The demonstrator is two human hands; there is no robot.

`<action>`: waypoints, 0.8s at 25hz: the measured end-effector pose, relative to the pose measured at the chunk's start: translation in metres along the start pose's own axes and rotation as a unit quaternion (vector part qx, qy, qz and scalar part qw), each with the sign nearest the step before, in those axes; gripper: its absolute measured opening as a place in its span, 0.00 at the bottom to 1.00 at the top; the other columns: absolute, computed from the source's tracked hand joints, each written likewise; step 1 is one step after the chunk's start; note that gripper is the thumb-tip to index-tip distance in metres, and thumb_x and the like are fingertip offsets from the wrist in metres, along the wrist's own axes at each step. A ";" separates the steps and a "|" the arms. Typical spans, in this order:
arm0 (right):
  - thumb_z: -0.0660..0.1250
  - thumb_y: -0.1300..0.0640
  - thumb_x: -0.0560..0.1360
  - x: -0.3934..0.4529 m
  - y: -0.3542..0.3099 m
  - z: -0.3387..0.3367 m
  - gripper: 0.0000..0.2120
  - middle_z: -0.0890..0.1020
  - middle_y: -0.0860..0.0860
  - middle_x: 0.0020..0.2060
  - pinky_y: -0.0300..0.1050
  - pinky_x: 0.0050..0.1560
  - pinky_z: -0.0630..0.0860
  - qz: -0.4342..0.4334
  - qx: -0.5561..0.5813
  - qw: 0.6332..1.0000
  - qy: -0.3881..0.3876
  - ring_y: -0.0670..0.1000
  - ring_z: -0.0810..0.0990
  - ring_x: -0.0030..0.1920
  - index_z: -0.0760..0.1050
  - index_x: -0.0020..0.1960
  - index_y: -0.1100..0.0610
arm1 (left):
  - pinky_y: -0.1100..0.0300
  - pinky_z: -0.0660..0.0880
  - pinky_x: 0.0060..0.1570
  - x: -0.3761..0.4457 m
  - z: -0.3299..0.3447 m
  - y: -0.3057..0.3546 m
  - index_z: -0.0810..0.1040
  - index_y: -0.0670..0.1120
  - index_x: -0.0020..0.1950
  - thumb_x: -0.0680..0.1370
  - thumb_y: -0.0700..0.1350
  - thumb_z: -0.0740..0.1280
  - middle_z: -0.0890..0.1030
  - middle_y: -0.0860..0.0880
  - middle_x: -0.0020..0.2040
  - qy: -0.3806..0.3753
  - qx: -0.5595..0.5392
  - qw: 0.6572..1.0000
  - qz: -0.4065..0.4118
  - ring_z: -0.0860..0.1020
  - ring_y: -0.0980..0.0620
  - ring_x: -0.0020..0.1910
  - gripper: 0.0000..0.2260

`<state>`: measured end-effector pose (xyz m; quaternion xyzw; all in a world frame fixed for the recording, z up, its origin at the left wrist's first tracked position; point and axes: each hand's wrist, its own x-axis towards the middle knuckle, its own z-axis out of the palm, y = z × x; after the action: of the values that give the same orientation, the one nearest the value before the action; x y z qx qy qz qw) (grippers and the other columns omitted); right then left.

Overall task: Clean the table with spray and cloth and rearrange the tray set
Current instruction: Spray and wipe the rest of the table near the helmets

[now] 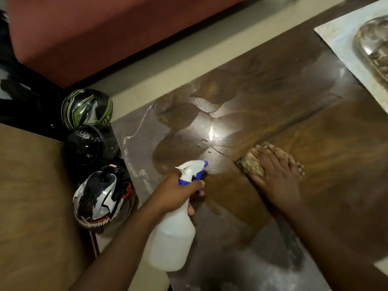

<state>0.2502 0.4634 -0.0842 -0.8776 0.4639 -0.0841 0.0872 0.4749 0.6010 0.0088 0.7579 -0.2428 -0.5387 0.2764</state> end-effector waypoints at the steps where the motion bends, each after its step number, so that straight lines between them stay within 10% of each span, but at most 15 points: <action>1: 0.56 0.37 0.72 0.006 -0.005 0.001 0.27 0.74 0.47 0.66 0.55 0.65 0.57 0.029 0.006 1.000 -0.006 0.51 0.65 0.69 0.71 0.67 0.49 | 0.59 0.76 0.29 -0.004 0.012 -0.002 0.78 0.48 0.57 0.77 0.44 0.69 0.85 0.47 0.37 0.010 0.010 1.000 -0.007 0.81 0.38 0.27 0.08; 7: 0.54 0.37 0.72 -0.018 0.034 -0.003 0.29 0.73 0.46 0.67 0.53 0.66 0.54 -0.139 0.025 0.990 -0.027 0.49 0.62 0.70 0.69 0.69 0.49 | 0.59 0.78 0.32 -0.028 0.061 -0.011 0.77 0.52 0.58 0.78 0.46 0.69 0.86 0.49 0.39 -0.002 0.064 0.998 -0.012 0.81 0.46 0.25 0.09; 12: 0.57 0.38 0.74 -0.021 0.015 0.002 0.28 0.71 0.47 0.69 0.58 0.68 0.55 0.004 0.038 0.999 -0.020 0.51 0.62 0.71 0.67 0.70 0.50 | 0.57 0.79 0.33 -0.049 0.086 -0.024 0.79 0.51 0.56 0.76 0.42 0.68 0.82 0.48 0.31 0.006 0.099 0.994 0.034 0.81 0.44 0.24 0.10; 16: 0.54 0.37 0.73 -0.094 0.031 -0.003 0.28 0.70 0.44 0.70 0.54 0.67 0.54 -0.154 0.011 0.986 -0.063 0.48 0.60 0.72 0.67 0.70 0.47 | 0.55 0.79 0.35 -0.068 0.100 -0.040 0.82 0.44 0.50 0.73 0.45 0.68 0.85 0.43 0.36 -0.045 0.089 0.995 0.033 0.82 0.41 0.25 0.09; 20: 0.56 0.38 0.72 -0.125 0.023 -0.012 0.28 0.74 0.47 0.66 0.53 0.65 0.56 0.045 0.010 0.999 0.003 0.53 0.67 0.69 0.70 0.68 0.49 | 0.59 0.77 0.31 -0.095 0.105 -0.059 0.79 0.56 0.47 0.74 0.44 0.68 0.82 0.49 0.29 -0.037 0.076 0.995 0.057 0.80 0.45 0.22 0.06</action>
<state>0.1593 0.5532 -0.0863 -0.8544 0.5027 -0.0876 0.0980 0.3506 0.6912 0.0058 0.7412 -0.3361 -0.5295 0.2393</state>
